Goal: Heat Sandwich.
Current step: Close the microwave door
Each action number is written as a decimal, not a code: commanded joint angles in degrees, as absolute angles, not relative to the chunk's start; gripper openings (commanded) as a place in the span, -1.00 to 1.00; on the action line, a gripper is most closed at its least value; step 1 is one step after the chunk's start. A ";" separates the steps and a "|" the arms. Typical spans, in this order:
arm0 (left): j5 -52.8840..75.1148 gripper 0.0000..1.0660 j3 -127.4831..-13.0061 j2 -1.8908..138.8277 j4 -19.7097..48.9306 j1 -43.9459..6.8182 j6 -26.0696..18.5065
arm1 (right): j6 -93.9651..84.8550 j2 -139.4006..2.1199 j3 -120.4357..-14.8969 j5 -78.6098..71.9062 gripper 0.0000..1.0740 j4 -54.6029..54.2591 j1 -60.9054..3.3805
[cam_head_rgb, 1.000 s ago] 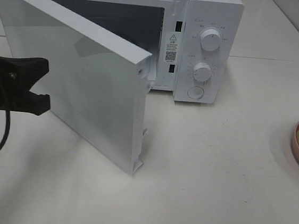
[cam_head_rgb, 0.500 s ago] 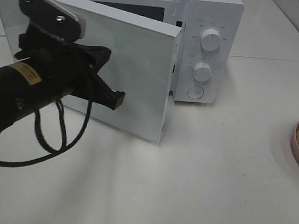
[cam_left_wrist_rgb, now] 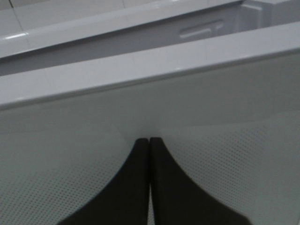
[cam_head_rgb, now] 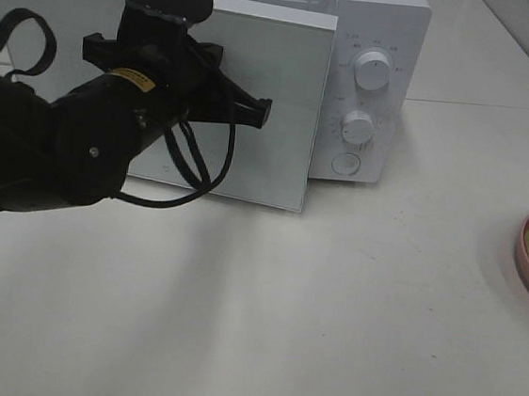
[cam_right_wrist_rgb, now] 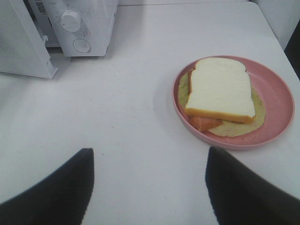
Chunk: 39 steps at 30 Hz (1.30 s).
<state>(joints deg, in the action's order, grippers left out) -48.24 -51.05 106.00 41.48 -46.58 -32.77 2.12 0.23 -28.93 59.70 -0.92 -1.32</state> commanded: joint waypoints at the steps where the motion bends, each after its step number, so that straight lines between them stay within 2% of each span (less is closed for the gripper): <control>1: -50.94 -1.00 -53.97 108.06 43.89 -46.75 -32.89 | 2.64 1.78 -28.76 59.42 0.23 -0.52 -1.03; 8: -53.23 -1.00 -56.61 110.52 44.00 -46.75 -32.03 | 2.64 1.78 -28.76 59.42 0.23 -0.52 -1.03; 15: -55.00 -1.00 -58.96 113.10 46.87 -46.75 -30.77 | 2.69 1.78 -28.76 59.42 0.23 -0.52 -1.03; 17: -55.12 -1.00 -59.07 113.33 46.81 -46.75 -29.74 | 2.69 1.78 -28.76 59.42 0.23 -0.52 -1.03; 19: -55.41 -1.00 -59.59 114.02 46.81 -46.75 -26.87 | 2.69 1.78 -28.76 59.42 0.23 -0.52 -1.03; 22: -55.58 -1.00 -59.70 114.25 46.87 -46.75 -25.55 | 2.69 1.78 -28.76 59.42 0.23 -0.52 -1.03; 39: -57.12 -1.00 -60.45 115.39 48.64 -45.55 -23.61 | 2.69 1.78 -28.76 59.42 0.23 -0.52 -1.03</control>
